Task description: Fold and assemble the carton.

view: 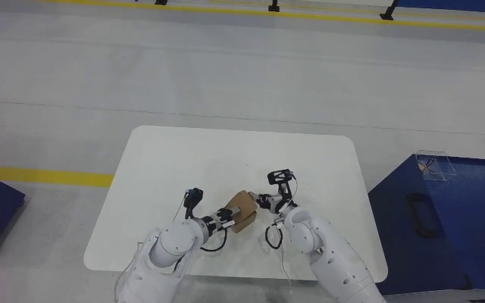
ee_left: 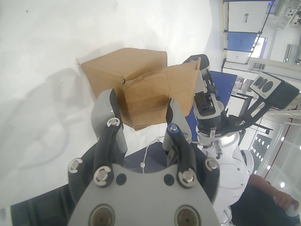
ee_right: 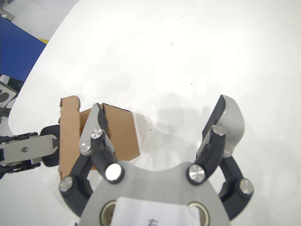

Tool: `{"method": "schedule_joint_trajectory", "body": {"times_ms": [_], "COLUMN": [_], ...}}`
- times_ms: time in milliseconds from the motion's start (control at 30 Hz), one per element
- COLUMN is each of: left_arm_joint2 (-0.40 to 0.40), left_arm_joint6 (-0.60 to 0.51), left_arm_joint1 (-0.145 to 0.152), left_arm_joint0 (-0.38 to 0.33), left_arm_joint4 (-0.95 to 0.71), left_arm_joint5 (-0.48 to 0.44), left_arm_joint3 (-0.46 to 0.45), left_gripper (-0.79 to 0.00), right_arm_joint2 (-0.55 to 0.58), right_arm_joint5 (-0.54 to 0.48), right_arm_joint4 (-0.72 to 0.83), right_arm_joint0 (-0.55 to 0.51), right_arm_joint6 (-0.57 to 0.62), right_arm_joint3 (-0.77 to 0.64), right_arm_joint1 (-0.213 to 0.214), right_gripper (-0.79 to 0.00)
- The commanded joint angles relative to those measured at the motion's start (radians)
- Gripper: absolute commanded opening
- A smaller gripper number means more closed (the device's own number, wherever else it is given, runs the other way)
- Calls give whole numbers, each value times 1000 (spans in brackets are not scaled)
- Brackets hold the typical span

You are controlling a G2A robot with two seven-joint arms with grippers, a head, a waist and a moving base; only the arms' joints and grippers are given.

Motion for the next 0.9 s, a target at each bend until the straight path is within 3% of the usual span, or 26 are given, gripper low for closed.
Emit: {"method": "schedule_joint_trajectory", "body": {"times_ms": [0,867], "left_arm_joint2": [4,58], "left_arm_joint6": [1,31], "left_arm_joint1": [1,10], "left_arm_joint0": [-4,-37], "left_arm_joint4": [-3,-8], "left_arm_joint5": [1,43], "left_arm_joint3": [5,38], "left_gripper": [-409,-403], "right_arm_joint2": [-4,-1], "right_arm_joint5": [-2,-16], "right_arm_joint4": [-10,-56], "right_arm_joint0": [0,-10], "right_arm_joint6": [1,10], "right_arm_joint3": [-1,29], "right_arm_joint1": [-1,-15], "right_gripper": [0,0]}}
